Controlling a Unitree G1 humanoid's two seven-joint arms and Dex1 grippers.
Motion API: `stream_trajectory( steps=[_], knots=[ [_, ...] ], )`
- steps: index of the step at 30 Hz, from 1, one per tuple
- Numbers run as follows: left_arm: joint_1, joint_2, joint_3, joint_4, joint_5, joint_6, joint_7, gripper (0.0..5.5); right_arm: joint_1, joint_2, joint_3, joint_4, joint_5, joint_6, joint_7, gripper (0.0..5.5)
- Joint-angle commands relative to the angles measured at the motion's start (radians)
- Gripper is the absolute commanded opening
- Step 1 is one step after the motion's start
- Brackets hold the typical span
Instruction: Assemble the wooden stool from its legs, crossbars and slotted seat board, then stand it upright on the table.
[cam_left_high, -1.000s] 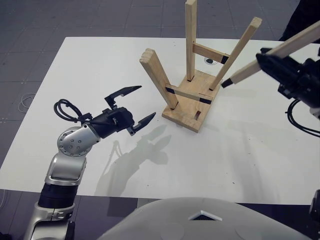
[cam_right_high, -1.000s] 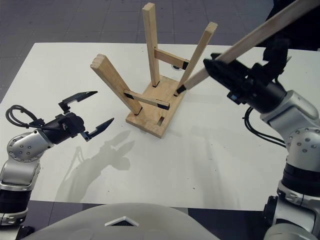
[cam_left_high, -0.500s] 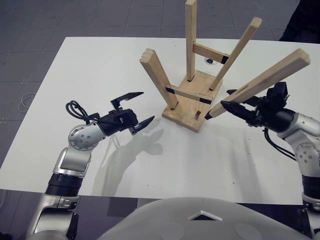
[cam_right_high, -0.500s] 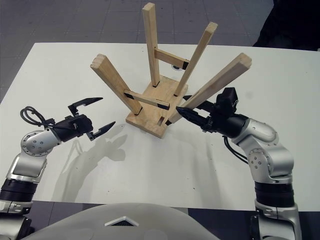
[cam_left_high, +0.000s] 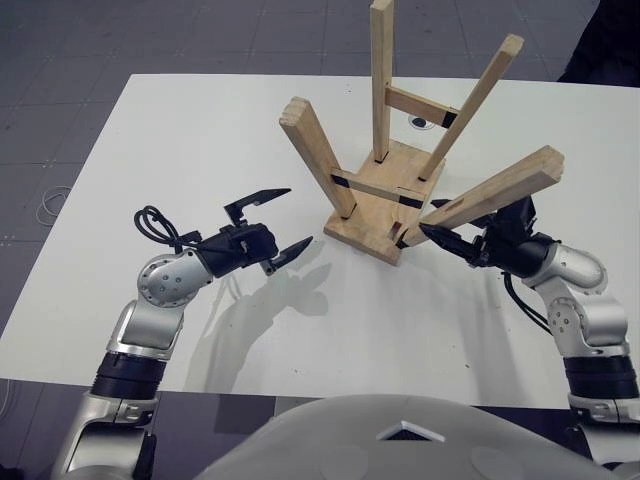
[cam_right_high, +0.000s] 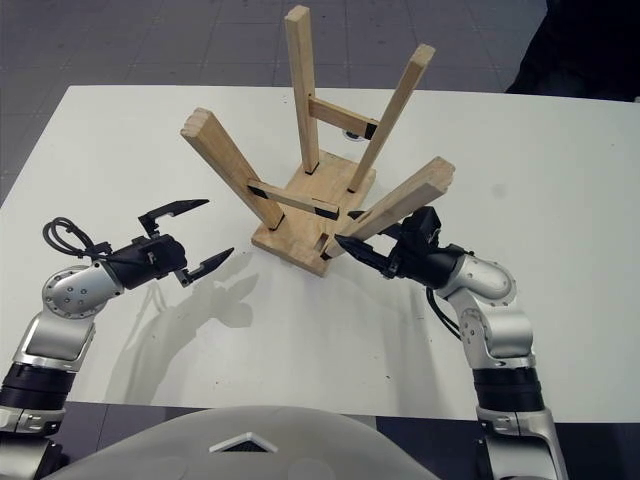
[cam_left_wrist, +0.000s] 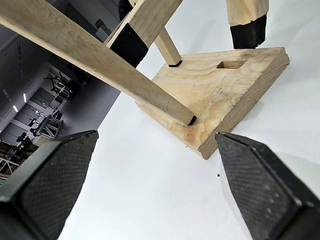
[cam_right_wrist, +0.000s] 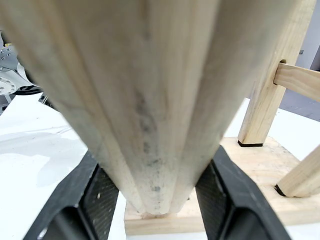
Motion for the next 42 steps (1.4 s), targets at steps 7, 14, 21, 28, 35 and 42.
stream_trajectory(
  steps=[7, 14, 21, 28, 35, 42],
  knots=[
    [0.006, 0.000, -0.008, -0.019, 0.003, 0.015, -0.001, 4.34, -0.078, 0.024, 0.021, 0.117, -0.072, -0.087, 0.032, 2.03],
    [0.005, 0.000, -0.011, -0.024, 0.002, 0.018, -0.001, 4.34, -0.089, 0.051, 0.039, 0.164, -0.096, -0.130, 0.039, 2.03],
    [0.009, 0.000, -0.010, -0.032, 0.001, 0.020, -0.001, 4.34, -0.085, 0.045, 0.066, 0.206, -0.131, -0.160, 0.052, 2.03],
    [0.013, -0.006, -0.011, -0.034, 0.008, 0.024, 0.008, 4.34, -0.119, -0.028, 0.133, 0.255, -0.230, -0.162, 0.094, 2.03],
    [0.038, -0.016, -0.012, -0.054, 0.017, 0.031, 0.025, 4.34, -0.148, -0.105, 0.159, 0.216, -0.183, 0.034, 0.126, 2.03],
    [0.054, -0.022, -0.007, -0.077, 0.028, 0.041, 0.044, 4.34, -0.198, -0.208, 0.239, 0.229, -0.257, 0.094, 0.206, 2.03]
  ],
)
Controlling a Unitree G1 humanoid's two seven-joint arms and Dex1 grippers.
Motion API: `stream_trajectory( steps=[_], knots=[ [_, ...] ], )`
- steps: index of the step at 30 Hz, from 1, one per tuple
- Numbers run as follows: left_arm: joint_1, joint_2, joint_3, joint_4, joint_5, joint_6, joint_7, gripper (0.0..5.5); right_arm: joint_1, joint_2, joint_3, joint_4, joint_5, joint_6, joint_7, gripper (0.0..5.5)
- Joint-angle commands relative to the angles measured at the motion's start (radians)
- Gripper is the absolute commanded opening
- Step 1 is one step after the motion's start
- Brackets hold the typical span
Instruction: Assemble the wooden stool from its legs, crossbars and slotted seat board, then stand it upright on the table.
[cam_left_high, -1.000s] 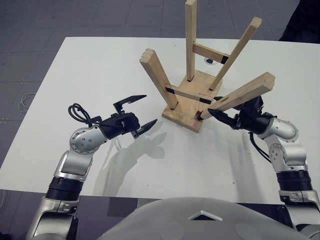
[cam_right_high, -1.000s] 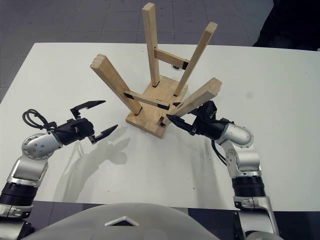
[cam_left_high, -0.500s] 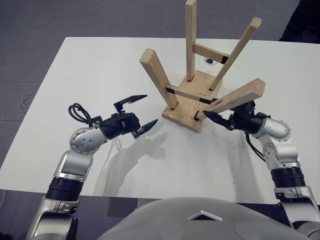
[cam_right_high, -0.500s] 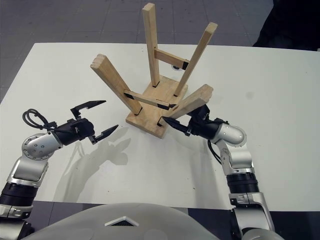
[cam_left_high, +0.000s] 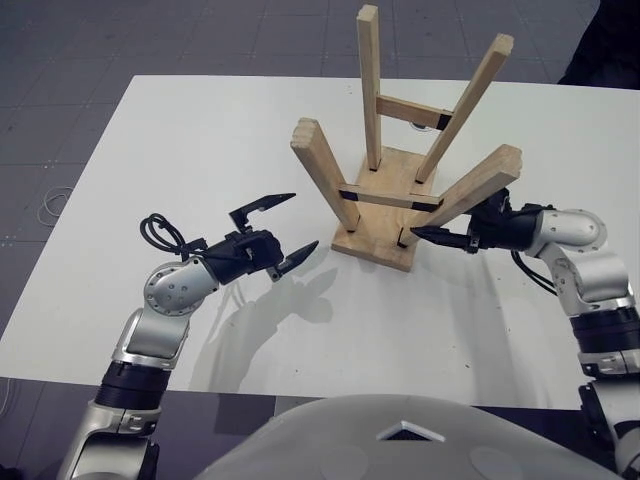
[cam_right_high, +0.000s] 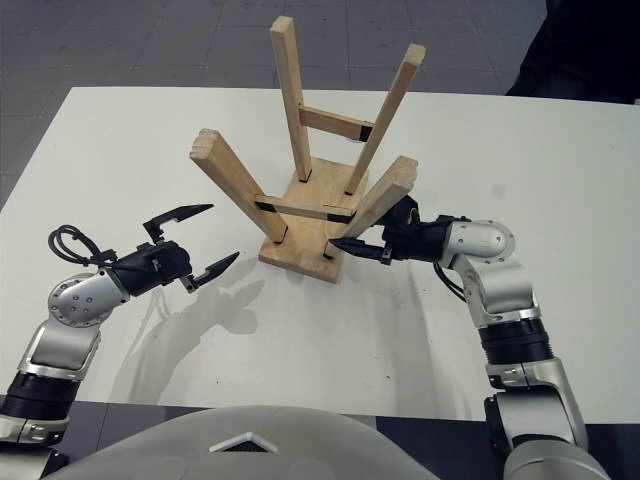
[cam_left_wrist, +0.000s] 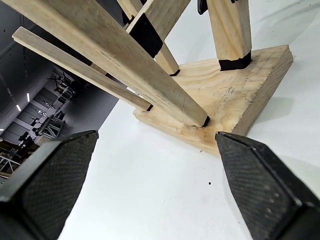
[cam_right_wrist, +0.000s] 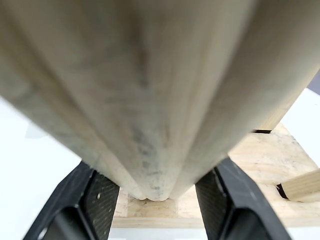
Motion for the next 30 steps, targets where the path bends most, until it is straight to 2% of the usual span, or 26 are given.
stream_trajectory(
  steps=[1, 7, 11, 14, 22, 26, 30],
  knots=[
    [0.012, -0.001, 0.003, -0.024, 0.021, 0.024, 0.015, 4.34, 0.021, -0.088, 0.097, 0.044, -0.136, 0.036, 0.054, 2.03],
    [0.002, -0.015, -0.009, -0.069, 0.045, 0.072, 0.034, 4.34, -0.057, -0.149, 0.173, 0.155, -0.215, 0.021, 0.078, 2.03],
    [-0.081, -0.030, 0.003, -0.150, -0.002, 0.222, 0.010, 4.34, -0.102, -0.148, 0.226, 0.248, -0.267, 0.003, 0.052, 2.03],
    [-0.112, -0.017, 0.056, -0.147, -0.043, 0.297, 0.010, 4.34, -0.134, -0.145, 0.263, 0.335, -0.314, -0.027, 0.027, 2.03],
    [-0.065, -0.035, 0.153, -0.146, -0.165, 0.410, 0.019, 4.34, -0.120, -0.104, 0.214, 0.417, -0.233, -0.094, -0.038, 2.03],
    [-0.229, -0.098, 0.229, -0.239, -0.316, 0.525, 0.103, 4.34, -0.089, -0.096, 0.216, 0.386, -0.207, -0.085, -0.052, 2.03],
    [-0.420, -0.152, 0.210, -0.371, -0.397, 0.779, 0.237, 3.75, -0.073, -0.086, 0.202, 0.289, -0.176, 0.007, -0.106, 2.03]
  ],
)
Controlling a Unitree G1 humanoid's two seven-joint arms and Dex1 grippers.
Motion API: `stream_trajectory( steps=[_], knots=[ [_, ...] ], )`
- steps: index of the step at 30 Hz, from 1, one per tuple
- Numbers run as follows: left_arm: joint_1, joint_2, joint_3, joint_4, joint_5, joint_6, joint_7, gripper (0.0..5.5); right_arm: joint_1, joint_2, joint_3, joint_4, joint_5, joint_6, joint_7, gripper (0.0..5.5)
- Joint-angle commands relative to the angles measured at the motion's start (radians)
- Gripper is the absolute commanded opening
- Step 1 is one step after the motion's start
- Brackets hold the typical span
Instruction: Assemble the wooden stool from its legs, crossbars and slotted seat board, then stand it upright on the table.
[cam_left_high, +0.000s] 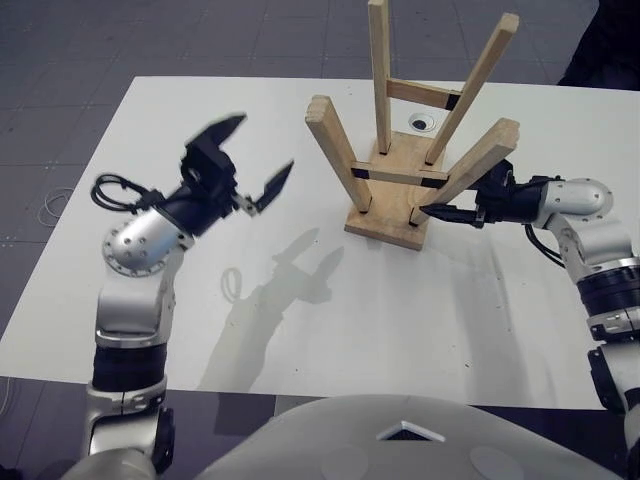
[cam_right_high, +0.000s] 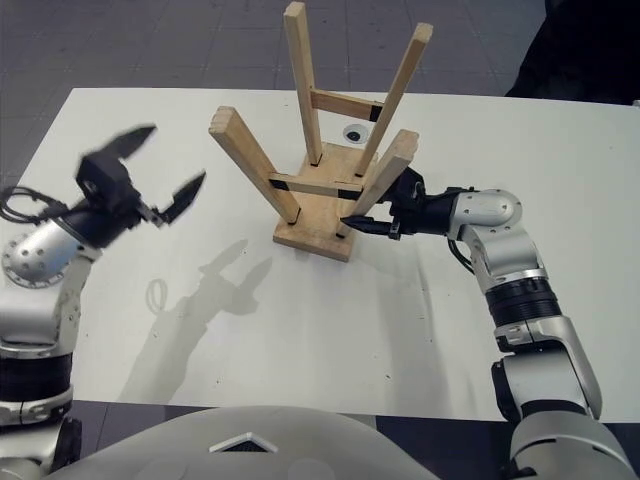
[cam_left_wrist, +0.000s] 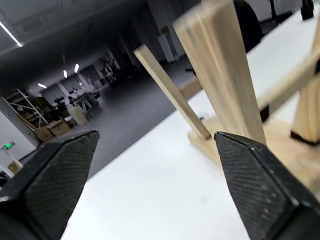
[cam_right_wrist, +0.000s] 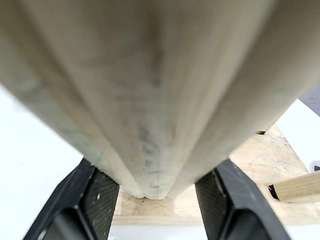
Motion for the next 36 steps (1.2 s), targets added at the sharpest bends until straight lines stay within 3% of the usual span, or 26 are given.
stream_trajectory(
  steps=[1, 3, 6, 11, 16, 28, 36],
  knots=[
    [-0.182, -0.058, -0.020, -0.170, -0.094, 0.269, 0.131, 3.55, 0.123, -0.040, 0.080, -0.020, -0.165, 0.196, -0.080, 2.03],
    [-0.209, -0.085, -0.065, -0.253, -0.093, 0.366, 0.191, 3.27, 0.138, -0.040, 0.078, -0.076, -0.143, 0.235, -0.093, 2.03],
    [-0.260, -0.015, -0.179, -0.322, 0.039, 0.395, 0.194, 2.83, 0.156, -0.046, 0.072, -0.133, -0.127, 0.280, -0.115, 2.03],
    [-0.331, 0.099, -0.434, -0.257, 0.370, 0.242, 0.149, 2.04, 0.154, -0.032, 0.066, -0.191, -0.110, 0.347, -0.159, 2.03],
    [-0.358, 0.014, -0.600, -0.090, 0.526, 0.081, 0.138, 1.42, 0.158, -0.028, 0.078, -0.222, -0.112, 0.393, -0.179, 2.03],
    [-0.410, -0.137, -0.625, 0.087, 0.592, -0.048, 0.072, 1.37, 0.150, -0.026, 0.097, -0.212, -0.128, 0.398, -0.182, 2.03],
    [-0.388, -0.162, -0.644, 0.113, 0.644, -0.054, 0.008, 1.37, 0.165, -0.033, 0.096, -0.226, -0.124, 0.399, -0.185, 2.03]
  ],
)
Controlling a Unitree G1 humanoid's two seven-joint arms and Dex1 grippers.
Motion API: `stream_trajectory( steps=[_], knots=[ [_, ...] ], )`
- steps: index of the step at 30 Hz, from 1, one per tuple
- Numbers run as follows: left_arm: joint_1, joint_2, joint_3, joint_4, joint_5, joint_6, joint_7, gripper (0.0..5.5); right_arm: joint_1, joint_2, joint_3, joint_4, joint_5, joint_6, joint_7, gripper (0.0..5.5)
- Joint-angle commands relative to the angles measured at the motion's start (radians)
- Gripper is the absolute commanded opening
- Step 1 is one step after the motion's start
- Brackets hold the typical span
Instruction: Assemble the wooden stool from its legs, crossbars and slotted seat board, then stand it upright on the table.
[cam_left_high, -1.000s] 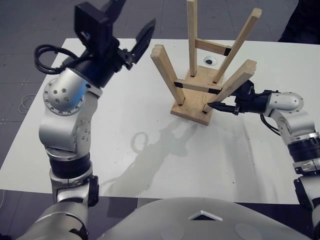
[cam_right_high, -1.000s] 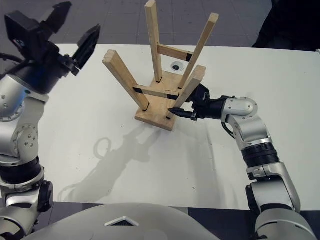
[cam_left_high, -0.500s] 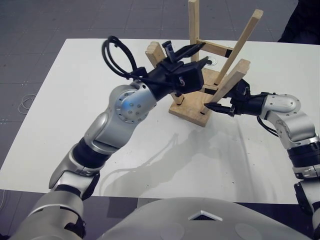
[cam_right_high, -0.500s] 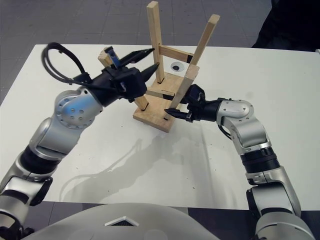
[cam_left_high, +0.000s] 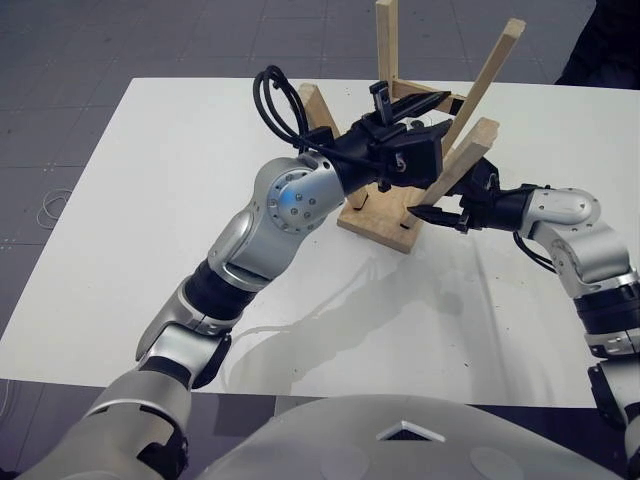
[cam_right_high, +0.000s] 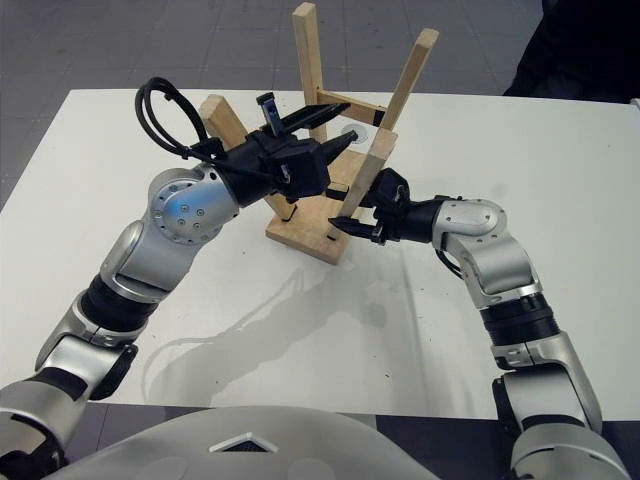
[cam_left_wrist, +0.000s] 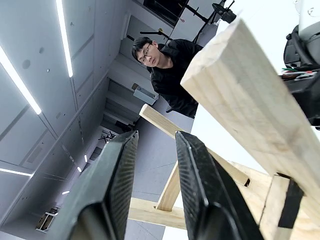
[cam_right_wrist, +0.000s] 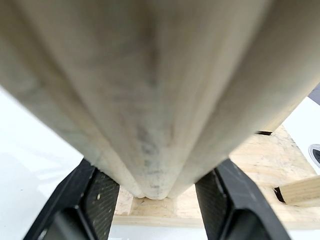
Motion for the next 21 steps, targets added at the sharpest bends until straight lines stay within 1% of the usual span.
stream_trajectory(
  steps=[1, 4, 8, 14, 17, 21],
  knots=[
    [0.027, -0.002, -0.031, 0.025, 0.036, 0.009, -0.036, 1.37, 0.087, -0.031, 0.096, 0.051, -0.122, 0.132, 0.005, 2.03],
    [0.066, 0.004, -0.057, 0.041, 0.069, 0.040, -0.063, 1.37, 0.090, -0.033, 0.094, 0.042, -0.118, 0.134, 0.006, 2.03],
    [0.092, 0.001, -0.059, 0.028, 0.107, 0.109, -0.092, 1.37, 0.096, -0.035, 0.087, 0.026, -0.108, 0.144, 0.002, 2.03],
    [0.122, -0.007, -0.117, -0.021, 0.113, 0.284, -0.230, 1.37, 0.097, -0.034, 0.080, 0.006, -0.095, 0.161, -0.007, 2.03],
    [0.126, -0.057, -0.084, -0.060, 0.099, 0.299, -0.176, 1.37, 0.098, -0.033, 0.079, 0.002, -0.093, 0.165, -0.009, 2.03],
    [0.074, -0.061, -0.003, -0.124, 0.146, 0.244, -0.083, 1.37, 0.105, -0.032, 0.076, -0.005, -0.088, 0.169, -0.013, 2.03]
  ],
)
